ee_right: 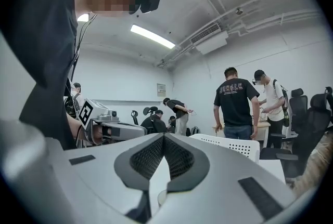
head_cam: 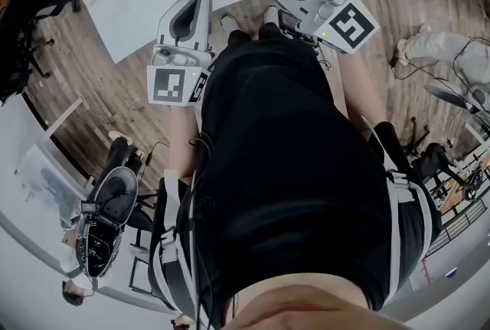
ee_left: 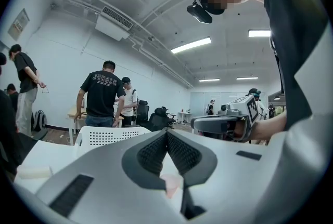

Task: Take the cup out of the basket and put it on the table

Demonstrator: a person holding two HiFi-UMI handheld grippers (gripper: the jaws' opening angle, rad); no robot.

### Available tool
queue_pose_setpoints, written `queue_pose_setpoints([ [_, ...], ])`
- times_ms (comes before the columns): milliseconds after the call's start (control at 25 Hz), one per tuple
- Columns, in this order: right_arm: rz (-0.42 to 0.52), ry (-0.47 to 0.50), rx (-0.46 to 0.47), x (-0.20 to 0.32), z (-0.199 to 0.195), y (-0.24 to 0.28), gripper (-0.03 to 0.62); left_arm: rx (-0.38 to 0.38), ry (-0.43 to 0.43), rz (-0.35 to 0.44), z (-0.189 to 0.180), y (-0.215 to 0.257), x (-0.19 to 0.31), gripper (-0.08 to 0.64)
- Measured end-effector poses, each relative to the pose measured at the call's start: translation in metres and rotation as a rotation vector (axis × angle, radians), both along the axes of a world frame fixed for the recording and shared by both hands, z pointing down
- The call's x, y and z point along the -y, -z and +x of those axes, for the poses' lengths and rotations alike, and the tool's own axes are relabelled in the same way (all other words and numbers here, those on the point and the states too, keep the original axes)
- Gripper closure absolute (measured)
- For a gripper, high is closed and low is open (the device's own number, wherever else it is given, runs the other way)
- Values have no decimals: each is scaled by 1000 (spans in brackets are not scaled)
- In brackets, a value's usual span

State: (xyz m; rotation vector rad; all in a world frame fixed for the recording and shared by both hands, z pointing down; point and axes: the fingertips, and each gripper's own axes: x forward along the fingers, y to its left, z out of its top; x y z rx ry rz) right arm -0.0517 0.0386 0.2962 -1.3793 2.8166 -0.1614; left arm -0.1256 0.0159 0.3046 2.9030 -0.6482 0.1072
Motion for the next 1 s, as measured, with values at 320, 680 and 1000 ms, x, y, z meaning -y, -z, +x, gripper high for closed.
queue_pose_setpoints([
  [320, 21, -1, 31, -8, 7, 10, 575, 10, 12, 9, 2, 3, -6, 540],
  [680, 31, 7, 29, -10, 12, 16, 575, 8, 13, 13, 10, 6, -8, 540],
  [1000, 22, -3, 7, -13, 22, 10, 575, 11, 8, 14, 14, 4, -11, 540],
])
